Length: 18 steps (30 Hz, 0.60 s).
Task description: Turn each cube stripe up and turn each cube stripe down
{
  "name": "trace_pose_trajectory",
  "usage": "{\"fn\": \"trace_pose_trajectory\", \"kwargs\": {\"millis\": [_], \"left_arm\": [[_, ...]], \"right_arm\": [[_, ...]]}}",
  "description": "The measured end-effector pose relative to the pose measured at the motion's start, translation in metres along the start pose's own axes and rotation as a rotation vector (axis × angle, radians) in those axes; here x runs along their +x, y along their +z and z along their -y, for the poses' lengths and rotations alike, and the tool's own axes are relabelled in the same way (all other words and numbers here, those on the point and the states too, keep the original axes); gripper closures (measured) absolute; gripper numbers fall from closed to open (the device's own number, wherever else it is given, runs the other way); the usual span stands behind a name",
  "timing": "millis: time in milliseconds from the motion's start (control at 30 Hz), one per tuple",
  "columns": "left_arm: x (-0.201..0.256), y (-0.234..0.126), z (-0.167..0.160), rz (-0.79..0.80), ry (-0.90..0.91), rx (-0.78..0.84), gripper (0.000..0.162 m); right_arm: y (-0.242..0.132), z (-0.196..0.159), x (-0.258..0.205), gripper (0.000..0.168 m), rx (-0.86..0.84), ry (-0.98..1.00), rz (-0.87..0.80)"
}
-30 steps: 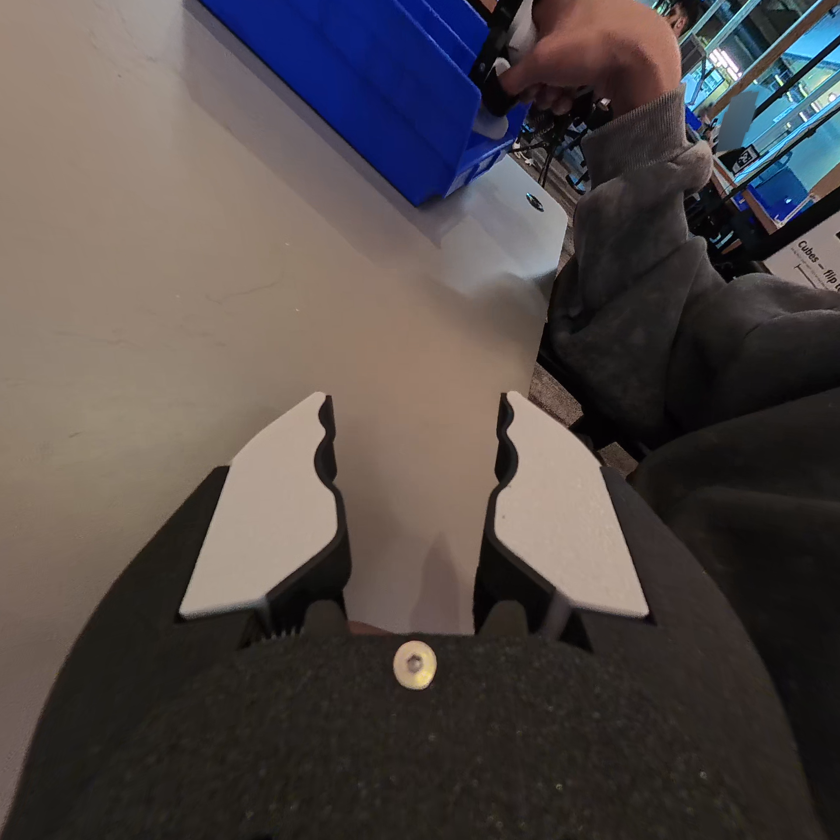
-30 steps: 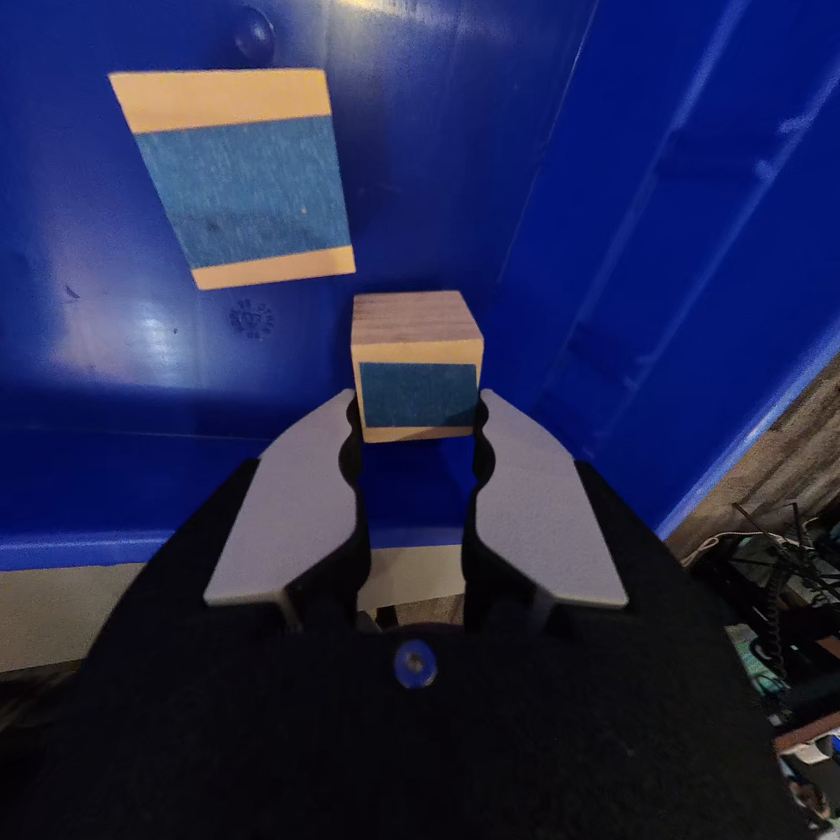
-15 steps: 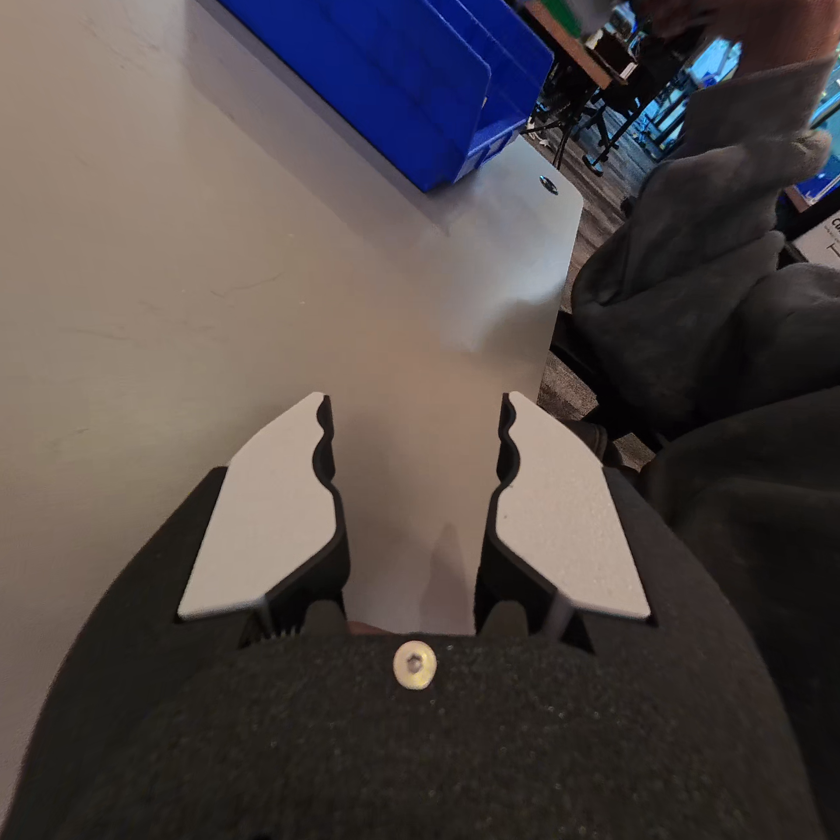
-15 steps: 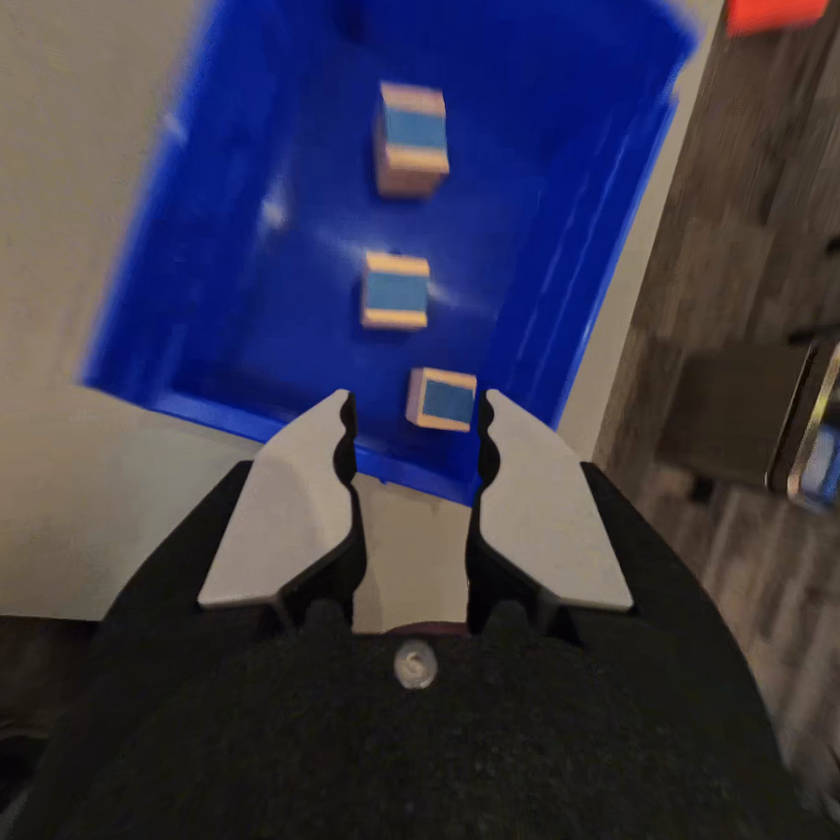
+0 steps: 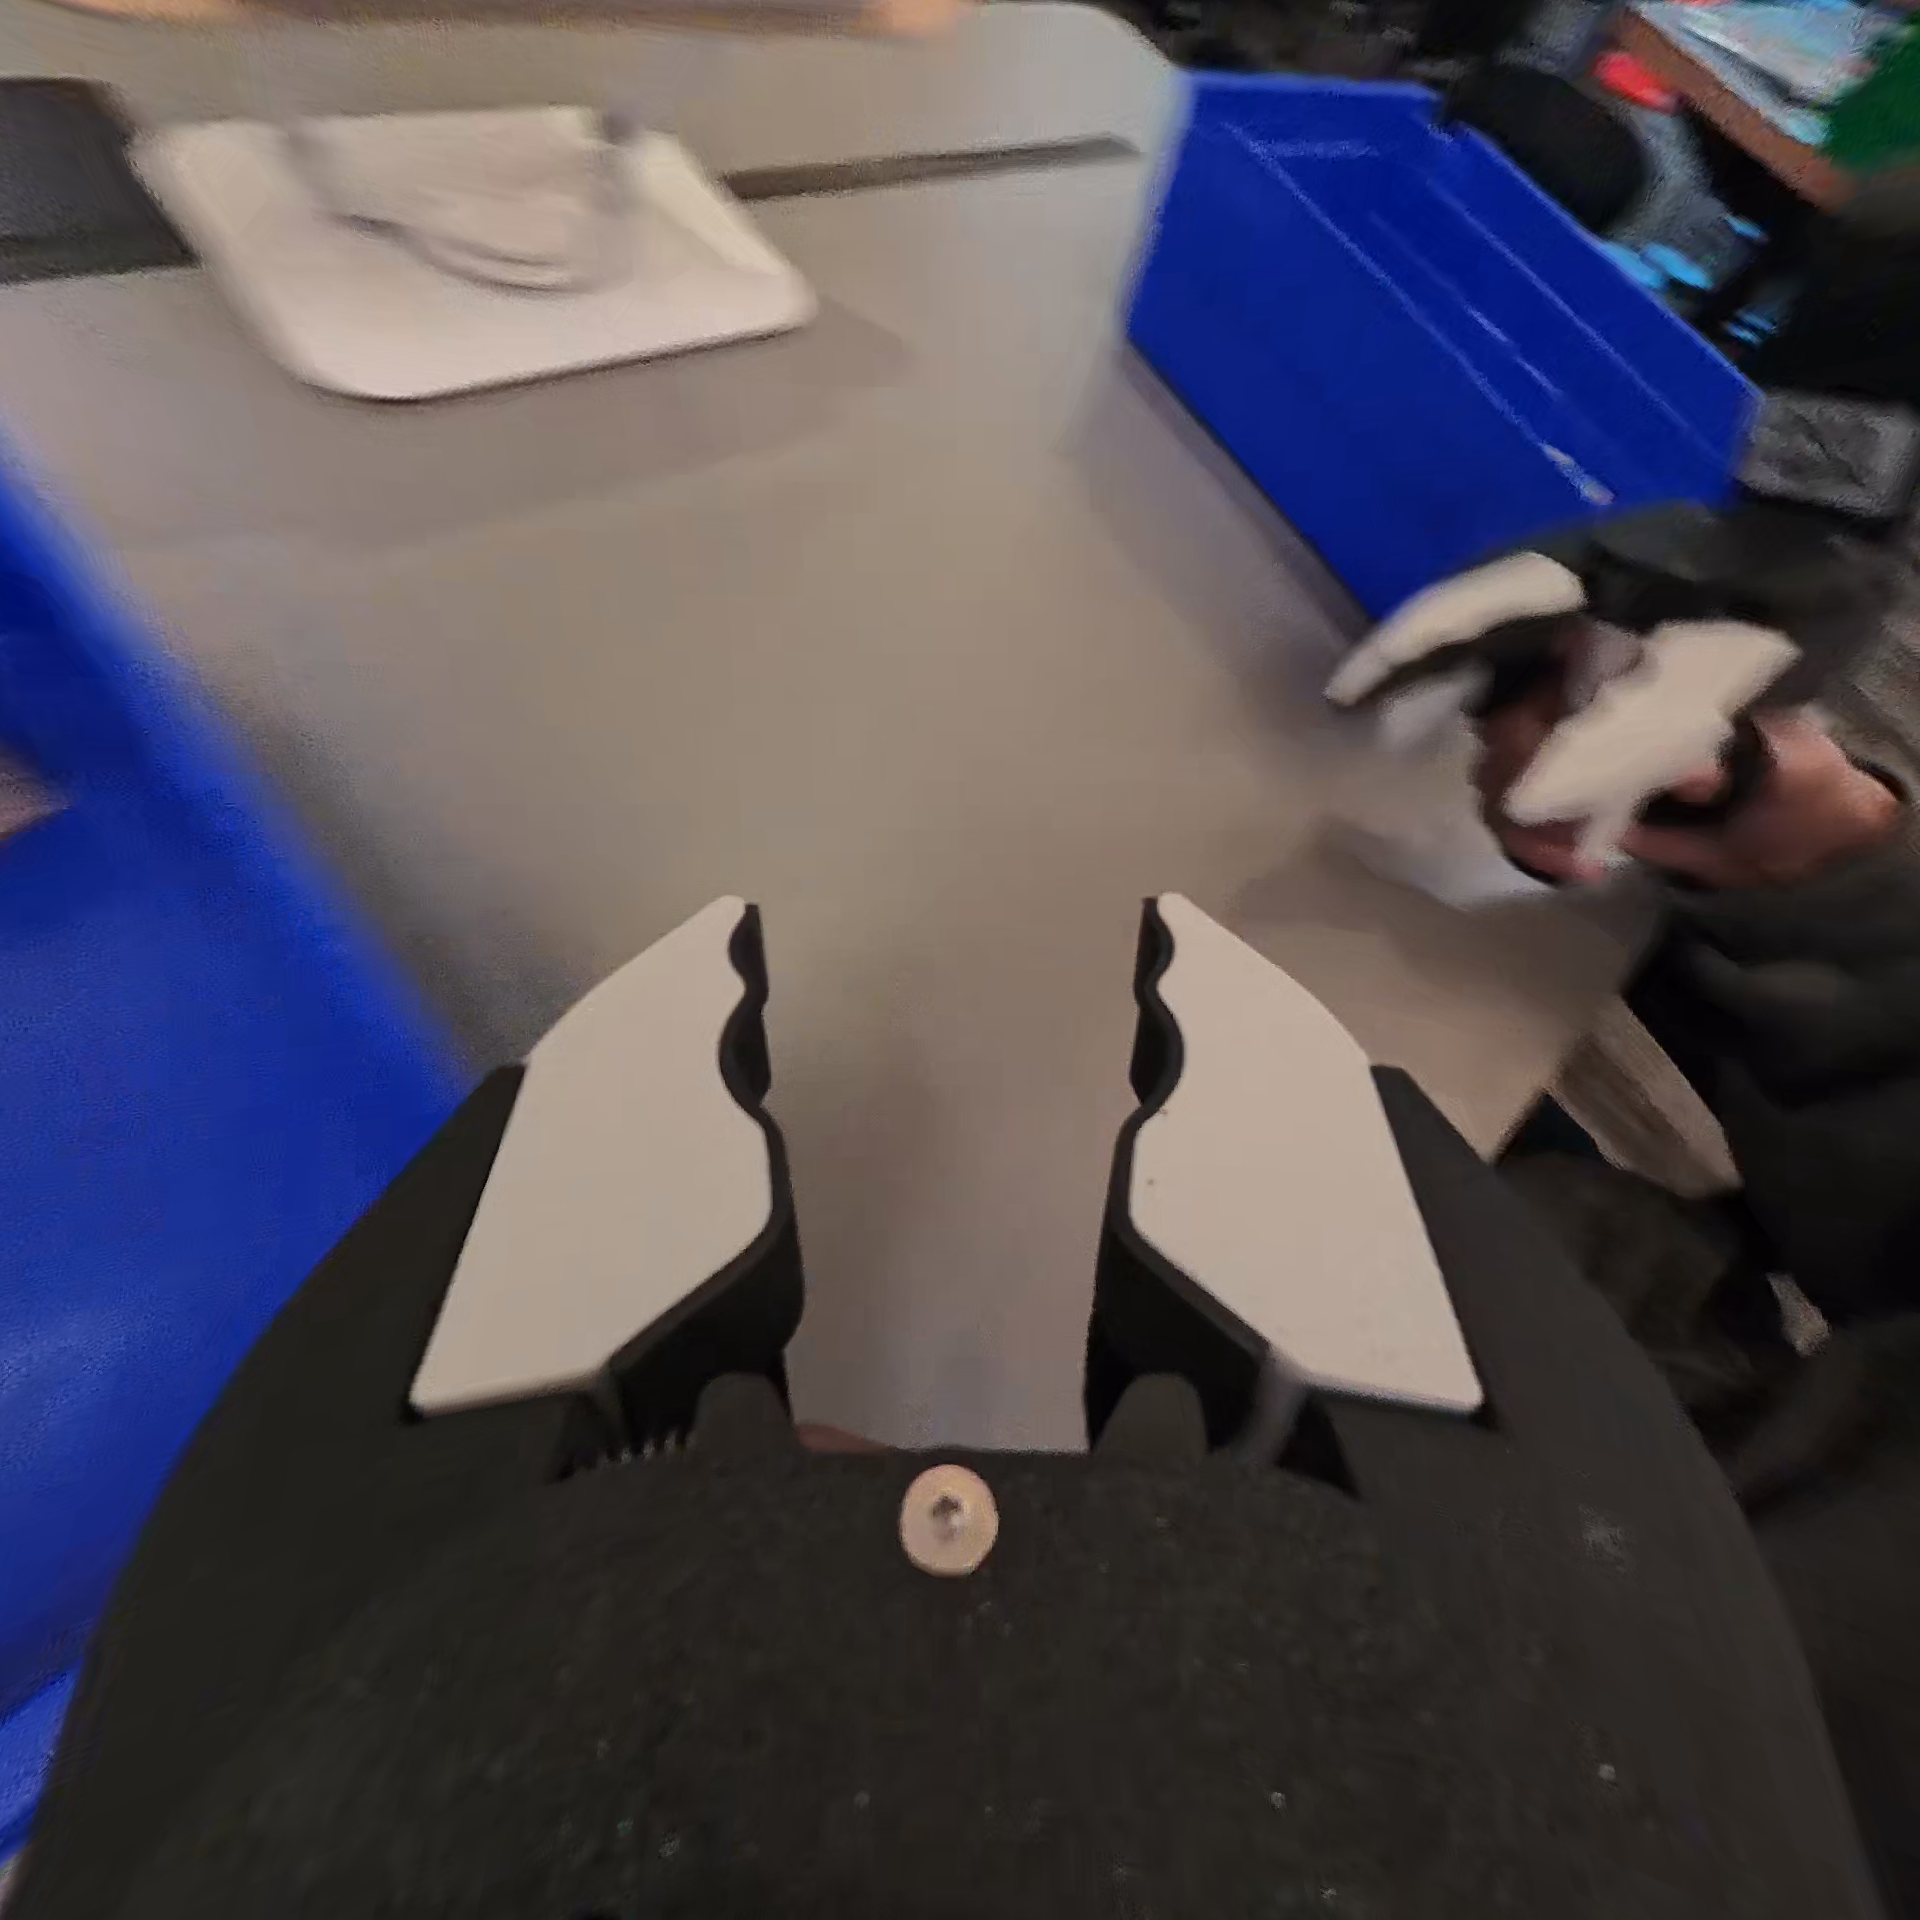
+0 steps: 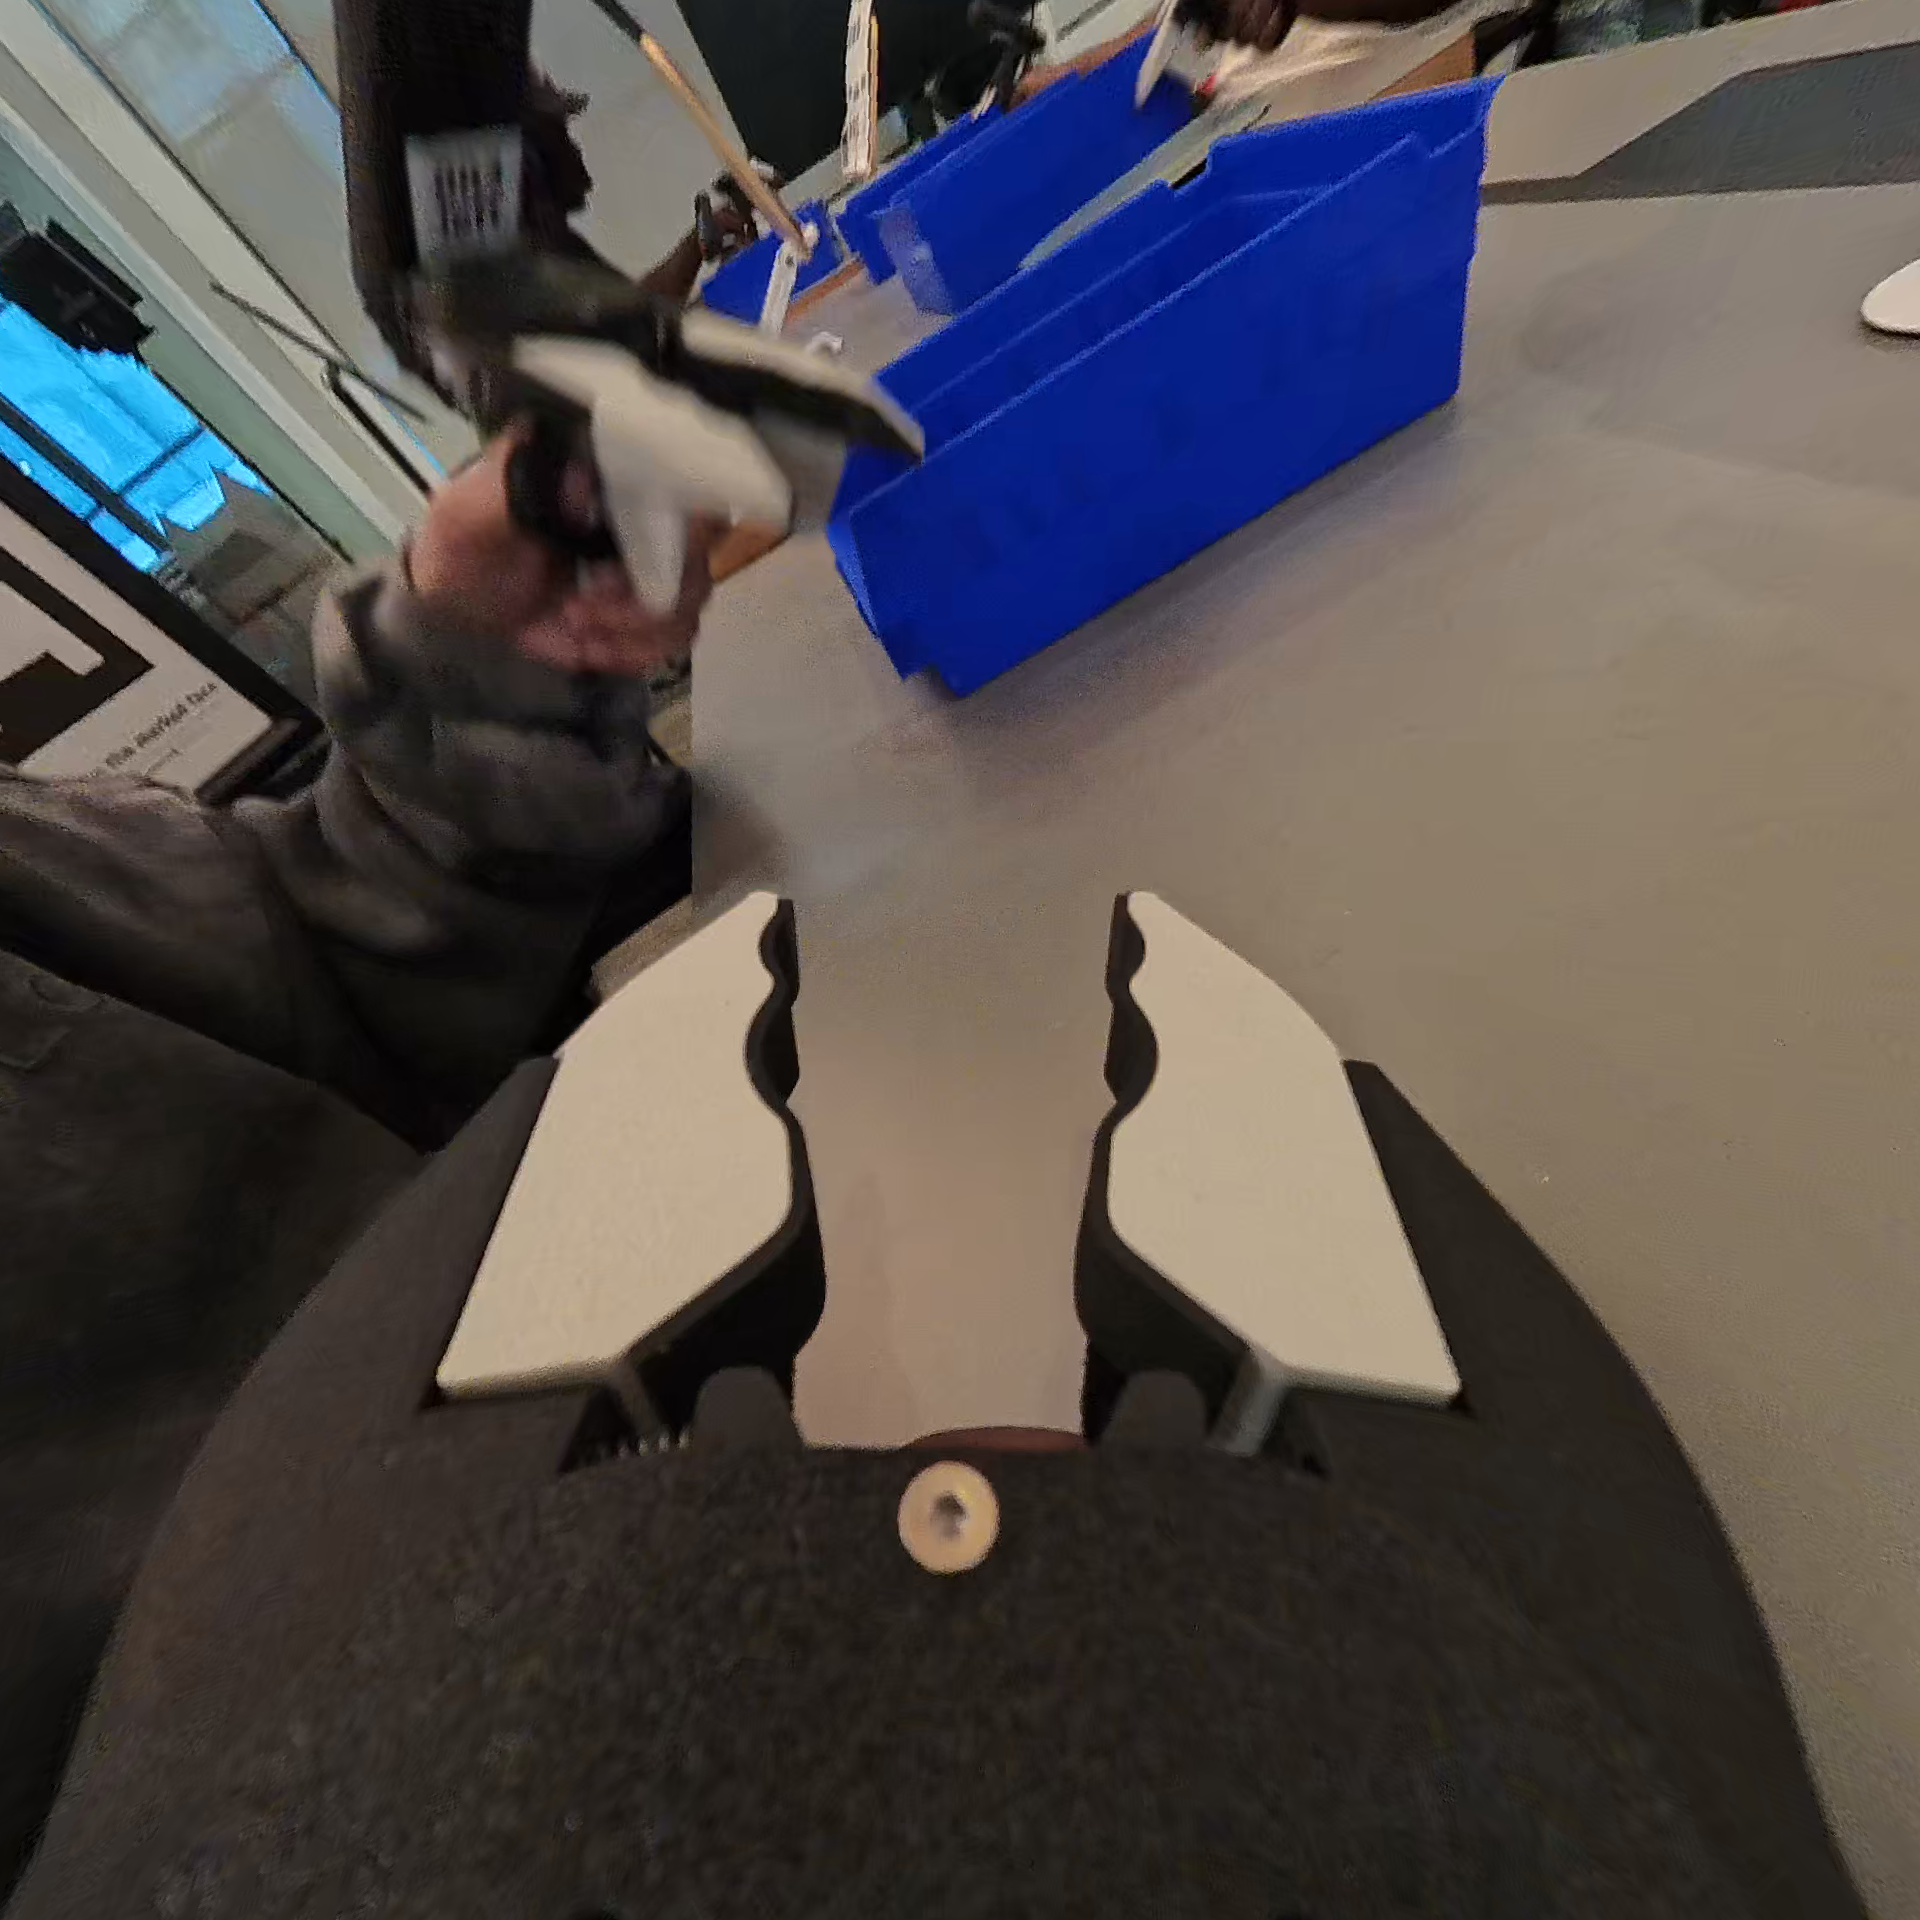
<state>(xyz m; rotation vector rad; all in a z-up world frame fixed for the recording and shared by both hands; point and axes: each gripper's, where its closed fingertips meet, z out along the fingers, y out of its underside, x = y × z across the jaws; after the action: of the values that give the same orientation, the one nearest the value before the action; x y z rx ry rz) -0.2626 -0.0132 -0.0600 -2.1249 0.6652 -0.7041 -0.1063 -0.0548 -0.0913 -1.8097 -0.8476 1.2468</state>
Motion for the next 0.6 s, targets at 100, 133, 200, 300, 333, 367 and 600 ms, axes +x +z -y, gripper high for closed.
{"fn": "trace_pose_trajectory", "kwargs": {"millis": [100, 133, 200, 300, 333, 367, 600], "left_arm": [[-0.079, -0.037, 0.018, 0.212, -0.03, -0.085, 0.091], [-0.104, -0.043, 0.018, 0.279, 0.031, -0.153, 0.094], [-0.155, -0.052, 0.014, 0.413, 0.188, -0.318, 0.09], [-0.211, -0.053, -0.001, 0.442, 0.37, -0.554, 0.089], [-0.226, -0.052, -0.009, 0.433, 0.38, -0.633, 0.088], [-0.239, -0.05, -0.016, 0.42, 0.385, -0.695, 0.088], [-0.279, -0.027, -0.042, 0.331, 0.364, -0.914, 0.102]], "right_arm": [[0.0, 0.002, -0.001, 0.114, -0.014, -0.058, -0.039], [0.001, 0.001, -0.004, 0.115, -0.014, -0.079, -0.04], [0.004, -0.006, -0.007, 0.119, -0.049, -0.112, -0.039], [0.006, -0.014, -0.009, 0.12, -0.078, -0.126, -0.031], [0.007, -0.015, -0.01, 0.12, -0.076, -0.12, -0.024], [0.007, -0.015, -0.01, 0.121, -0.077, -0.114, -0.021], [0.008, -0.02, -0.005, 0.123, -0.089, -0.077, -0.011]]}}
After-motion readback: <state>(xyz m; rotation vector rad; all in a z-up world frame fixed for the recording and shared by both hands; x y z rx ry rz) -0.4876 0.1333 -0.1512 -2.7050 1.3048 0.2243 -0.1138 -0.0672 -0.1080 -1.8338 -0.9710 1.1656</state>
